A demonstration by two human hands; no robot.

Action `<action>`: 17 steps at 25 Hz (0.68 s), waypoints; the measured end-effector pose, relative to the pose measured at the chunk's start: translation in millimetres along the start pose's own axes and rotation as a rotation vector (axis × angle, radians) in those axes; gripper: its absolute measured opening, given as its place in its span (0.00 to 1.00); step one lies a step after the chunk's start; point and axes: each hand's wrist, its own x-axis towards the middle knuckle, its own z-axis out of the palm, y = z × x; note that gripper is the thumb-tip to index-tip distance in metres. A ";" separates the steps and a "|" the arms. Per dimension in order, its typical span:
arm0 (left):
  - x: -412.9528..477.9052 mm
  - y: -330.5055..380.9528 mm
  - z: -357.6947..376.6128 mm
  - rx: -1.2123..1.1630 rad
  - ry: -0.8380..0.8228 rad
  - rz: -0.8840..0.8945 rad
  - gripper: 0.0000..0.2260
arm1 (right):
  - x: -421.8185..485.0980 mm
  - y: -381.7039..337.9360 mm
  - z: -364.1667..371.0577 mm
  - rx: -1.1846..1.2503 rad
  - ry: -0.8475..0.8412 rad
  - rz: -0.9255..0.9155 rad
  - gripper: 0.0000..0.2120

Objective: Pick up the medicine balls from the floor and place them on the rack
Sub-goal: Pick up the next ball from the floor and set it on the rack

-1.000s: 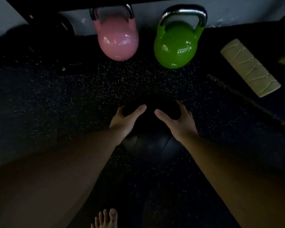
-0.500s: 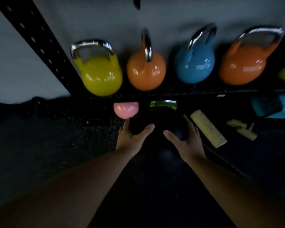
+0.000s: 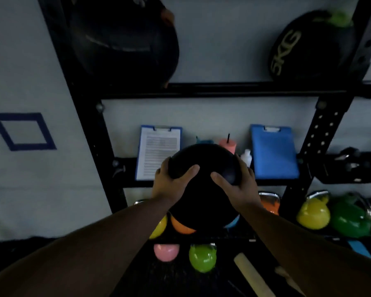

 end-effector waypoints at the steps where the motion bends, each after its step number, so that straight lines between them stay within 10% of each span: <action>1: 0.6 26.2 -11.2 0.000 0.004 0.030 0.51 | 6.0 -22.4 -7.0 0.027 -0.004 -0.032 0.49; 17: 132.9 304.1 -91.4 -0.094 0.002 0.485 0.52 | 164.7 -279.1 -56.0 -0.023 0.266 -0.386 0.58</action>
